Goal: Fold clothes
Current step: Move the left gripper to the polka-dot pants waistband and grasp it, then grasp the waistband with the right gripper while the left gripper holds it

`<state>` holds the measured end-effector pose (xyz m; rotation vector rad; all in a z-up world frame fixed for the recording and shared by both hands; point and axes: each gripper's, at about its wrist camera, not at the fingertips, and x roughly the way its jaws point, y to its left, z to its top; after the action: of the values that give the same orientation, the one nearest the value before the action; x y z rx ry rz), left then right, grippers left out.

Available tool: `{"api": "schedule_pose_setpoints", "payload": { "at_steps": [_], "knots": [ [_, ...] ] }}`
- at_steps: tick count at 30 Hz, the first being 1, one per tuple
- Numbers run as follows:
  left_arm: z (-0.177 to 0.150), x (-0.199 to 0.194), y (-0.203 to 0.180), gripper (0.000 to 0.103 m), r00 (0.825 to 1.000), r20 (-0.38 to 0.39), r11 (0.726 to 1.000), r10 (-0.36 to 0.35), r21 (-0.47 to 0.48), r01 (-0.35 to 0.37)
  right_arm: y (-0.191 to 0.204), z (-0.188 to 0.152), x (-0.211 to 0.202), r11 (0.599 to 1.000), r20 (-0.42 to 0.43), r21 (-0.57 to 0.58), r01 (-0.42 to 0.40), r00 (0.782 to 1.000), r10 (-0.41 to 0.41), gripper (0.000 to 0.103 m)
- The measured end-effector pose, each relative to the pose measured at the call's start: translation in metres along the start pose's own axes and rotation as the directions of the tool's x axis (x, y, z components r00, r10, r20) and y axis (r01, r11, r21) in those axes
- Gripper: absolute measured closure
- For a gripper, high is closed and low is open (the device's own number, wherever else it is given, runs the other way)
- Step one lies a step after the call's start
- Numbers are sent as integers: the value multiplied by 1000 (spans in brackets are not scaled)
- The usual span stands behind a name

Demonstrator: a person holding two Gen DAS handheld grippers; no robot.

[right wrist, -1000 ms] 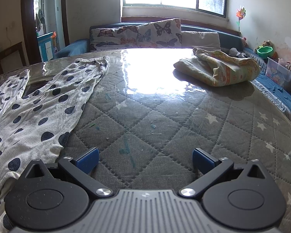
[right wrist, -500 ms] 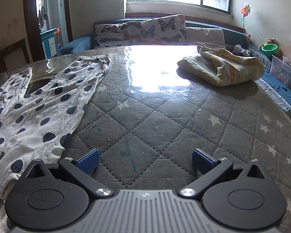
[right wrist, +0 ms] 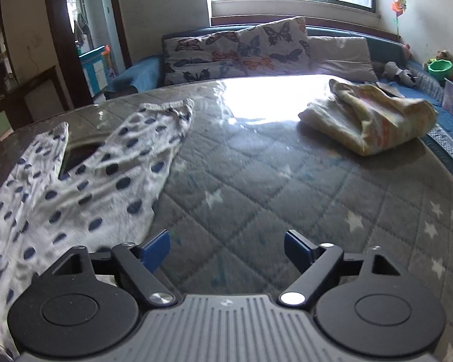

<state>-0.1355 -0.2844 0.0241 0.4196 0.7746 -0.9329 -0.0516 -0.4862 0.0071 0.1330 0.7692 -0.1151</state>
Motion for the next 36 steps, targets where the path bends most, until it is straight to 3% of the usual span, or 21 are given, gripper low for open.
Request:
{"api": "schedule_pose_setpoints", "payload": {
  "at_steps": [8, 10, 13, 15, 18, 21, 36],
  "knots": [
    [7, 14, 2, 46, 1000, -18, 1000, -12, -27, 12, 2, 39, 11, 999, -10, -13, -50, 999, 50, 30],
    [8, 15, 4, 46, 1000, -16, 999, -13, -31, 12, 5, 47, 15, 998, -15, -15, -64, 998, 64, 38],
    [9, 15, 7, 56, 1000, -8, 999, -20, -39, 19, 10, 59, 26, 997, -27, -27, -71, 997, 71, 43],
    [9, 15, 11, 70, 999, -5, 998, -37, -52, 36, 14, 67, 35, 997, -39, -38, -74, 997, 72, 48],
    [9, 16, 18, 83, 998, 0, 996, -62, -70, 62, 20, 82, 54, 994, -59, -27, -105, 993, 103, 54],
    [9, 16, 24, 89, 996, 5, 992, -87, -89, 87, 24, 96, 71, 992, -65, -10, -126, 990, 125, 55],
    [10, 14, 54, 92, 980, 44, 966, -196, -166, 200, 43, 159, 174, 991, -101, 67, -120, 987, 126, 54]
  ]
}}
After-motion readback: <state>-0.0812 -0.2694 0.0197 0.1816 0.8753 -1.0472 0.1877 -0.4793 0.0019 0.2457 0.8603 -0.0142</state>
